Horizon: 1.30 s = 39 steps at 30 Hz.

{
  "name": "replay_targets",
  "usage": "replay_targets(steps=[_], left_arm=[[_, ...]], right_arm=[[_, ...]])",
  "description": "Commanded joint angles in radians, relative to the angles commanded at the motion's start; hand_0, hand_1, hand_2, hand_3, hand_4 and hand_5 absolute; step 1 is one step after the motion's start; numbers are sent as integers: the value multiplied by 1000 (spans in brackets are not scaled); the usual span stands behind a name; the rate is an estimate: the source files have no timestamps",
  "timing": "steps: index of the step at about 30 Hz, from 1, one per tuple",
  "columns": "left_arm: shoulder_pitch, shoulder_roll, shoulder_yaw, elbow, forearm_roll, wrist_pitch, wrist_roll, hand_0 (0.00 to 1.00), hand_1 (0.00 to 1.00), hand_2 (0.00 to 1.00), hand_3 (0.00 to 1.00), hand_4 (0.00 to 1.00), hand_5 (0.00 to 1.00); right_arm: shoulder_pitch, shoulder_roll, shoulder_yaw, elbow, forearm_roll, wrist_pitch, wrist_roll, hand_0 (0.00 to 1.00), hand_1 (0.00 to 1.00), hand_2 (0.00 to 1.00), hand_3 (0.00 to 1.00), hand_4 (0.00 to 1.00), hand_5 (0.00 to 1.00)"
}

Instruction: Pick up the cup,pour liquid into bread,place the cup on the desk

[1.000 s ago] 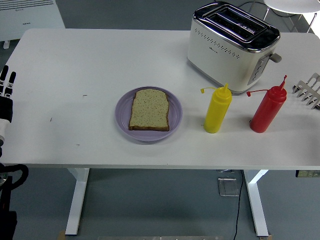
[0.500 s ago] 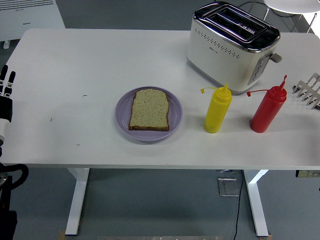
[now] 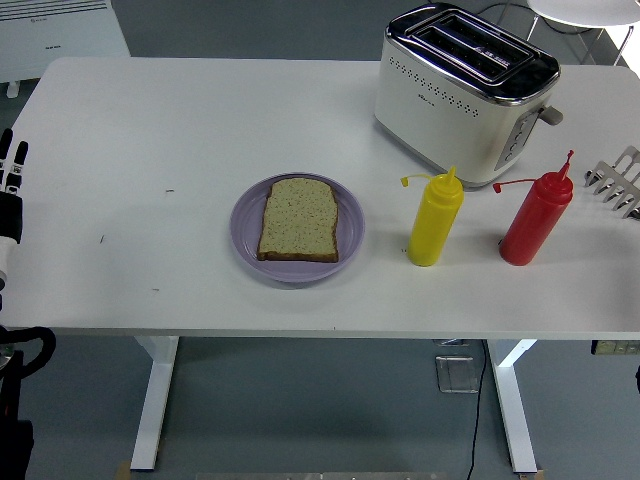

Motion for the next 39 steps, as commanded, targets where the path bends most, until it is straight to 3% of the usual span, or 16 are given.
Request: replay_targets(steps=[39], left_arm=[[0,-1,5,0,0,1,0,809,752,746,734,483,998]], right_arm=[[-3,-6,11,6,-14,4,0,825,750,796,809,655,338]])
